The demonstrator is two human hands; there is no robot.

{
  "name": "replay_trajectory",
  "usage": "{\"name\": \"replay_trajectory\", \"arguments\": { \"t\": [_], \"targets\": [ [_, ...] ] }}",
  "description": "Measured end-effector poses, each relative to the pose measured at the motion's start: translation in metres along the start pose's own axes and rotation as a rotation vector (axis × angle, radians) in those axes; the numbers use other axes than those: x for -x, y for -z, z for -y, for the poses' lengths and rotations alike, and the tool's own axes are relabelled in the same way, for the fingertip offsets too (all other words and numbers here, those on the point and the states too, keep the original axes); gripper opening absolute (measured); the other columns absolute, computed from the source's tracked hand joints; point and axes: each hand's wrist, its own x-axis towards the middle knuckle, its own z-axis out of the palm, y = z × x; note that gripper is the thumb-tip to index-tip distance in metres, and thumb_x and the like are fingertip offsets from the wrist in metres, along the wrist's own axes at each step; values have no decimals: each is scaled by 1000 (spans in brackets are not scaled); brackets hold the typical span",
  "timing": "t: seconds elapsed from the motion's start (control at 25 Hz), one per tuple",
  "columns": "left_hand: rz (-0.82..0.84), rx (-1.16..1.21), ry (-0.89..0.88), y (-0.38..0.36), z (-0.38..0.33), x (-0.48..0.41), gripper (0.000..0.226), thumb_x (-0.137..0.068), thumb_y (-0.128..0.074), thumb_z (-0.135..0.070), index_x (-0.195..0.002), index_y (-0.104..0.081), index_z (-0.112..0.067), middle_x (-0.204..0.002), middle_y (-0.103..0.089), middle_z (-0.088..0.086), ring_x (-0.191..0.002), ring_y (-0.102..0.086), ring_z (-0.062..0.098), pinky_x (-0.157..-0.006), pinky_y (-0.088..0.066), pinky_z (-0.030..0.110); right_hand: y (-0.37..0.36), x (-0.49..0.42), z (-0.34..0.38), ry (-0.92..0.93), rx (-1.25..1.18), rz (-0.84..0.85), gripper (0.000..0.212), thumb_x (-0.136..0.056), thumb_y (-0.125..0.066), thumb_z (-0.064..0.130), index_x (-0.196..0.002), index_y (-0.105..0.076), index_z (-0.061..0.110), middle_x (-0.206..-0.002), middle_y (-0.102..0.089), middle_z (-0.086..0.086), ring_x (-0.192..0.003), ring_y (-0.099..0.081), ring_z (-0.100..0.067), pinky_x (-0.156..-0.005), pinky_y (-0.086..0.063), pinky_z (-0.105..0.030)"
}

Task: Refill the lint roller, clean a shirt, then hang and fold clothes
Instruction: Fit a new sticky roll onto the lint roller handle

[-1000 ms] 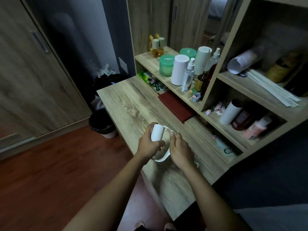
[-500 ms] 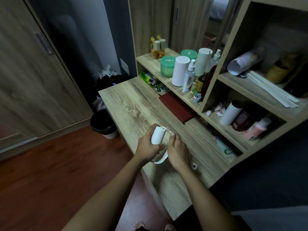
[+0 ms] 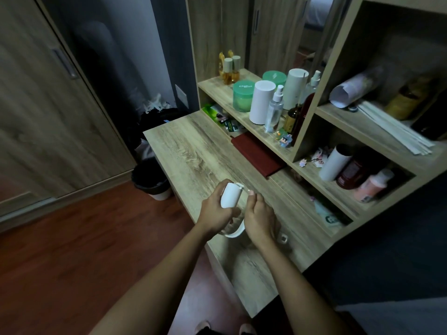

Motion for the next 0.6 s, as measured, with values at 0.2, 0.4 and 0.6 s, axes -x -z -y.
{"name": "replay_trajectory", "arguments": {
  "t": [0.2, 0.4, 0.6],
  "targets": [
    [215, 561, 292, 2, -7, -7, 53, -81, -55, 0, -125, -43, -27, -85, -53, 15, -44, -50, 19, -42, -43, 23, 6, -6, 2, 22, 59, 11, 46, -98, -20, 44, -118, -53, 18, -115, -64, -14, -108, -57, -35, -86, -40, -40],
    [293, 629, 342, 3, -14, -7, 48, -88, -51, -4, -130, -37, -22, -92, -52, 14, -42, -48, 17, -39, -42, 20, 9, -9, 3, 22, 51, 13, 46, -98, -19, 42, -116, -54, 19, -116, -64, -12, -108, -56, -34, -85, -39, -39],
    [231, 537, 275, -1, -20, -10, 43, -86, -55, -5, -119, -42, -28, -100, -48, 18, -45, -48, 19, -39, -42, 21, 14, -11, 7, 1, 43, -22, 46, -98, -20, 42, -122, -51, 19, -119, -63, -13, -110, -56, -34, -88, -39, -41]
  ]
}}
